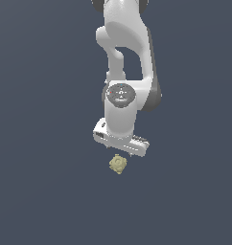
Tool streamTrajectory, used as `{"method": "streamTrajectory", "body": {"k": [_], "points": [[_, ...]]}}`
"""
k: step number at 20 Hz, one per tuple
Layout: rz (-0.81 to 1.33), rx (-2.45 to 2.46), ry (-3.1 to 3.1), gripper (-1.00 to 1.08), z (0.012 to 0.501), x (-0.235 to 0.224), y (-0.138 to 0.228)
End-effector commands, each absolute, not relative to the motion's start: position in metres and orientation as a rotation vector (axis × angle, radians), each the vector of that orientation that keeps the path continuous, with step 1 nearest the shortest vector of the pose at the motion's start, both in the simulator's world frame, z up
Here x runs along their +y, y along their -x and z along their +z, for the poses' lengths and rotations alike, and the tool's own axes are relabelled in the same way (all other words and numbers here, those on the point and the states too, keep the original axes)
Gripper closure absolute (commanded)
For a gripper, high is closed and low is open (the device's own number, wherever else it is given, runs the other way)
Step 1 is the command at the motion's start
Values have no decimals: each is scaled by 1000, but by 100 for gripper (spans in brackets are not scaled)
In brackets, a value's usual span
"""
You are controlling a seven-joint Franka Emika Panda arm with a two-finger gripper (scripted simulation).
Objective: Pick up the object and move it to a goal position.
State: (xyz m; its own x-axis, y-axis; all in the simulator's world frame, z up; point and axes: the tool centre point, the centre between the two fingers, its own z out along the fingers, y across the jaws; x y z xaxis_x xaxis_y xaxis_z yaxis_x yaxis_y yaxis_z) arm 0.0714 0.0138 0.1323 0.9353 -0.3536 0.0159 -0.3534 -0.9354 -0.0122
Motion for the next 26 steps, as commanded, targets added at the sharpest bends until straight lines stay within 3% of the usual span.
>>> {"method": "streamTrajectory", "body": {"k": [1, 26], "points": [[-20, 661, 3063, -92, 121, 13, -78], [0, 908, 3007, -92, 57, 10, -92]]}}
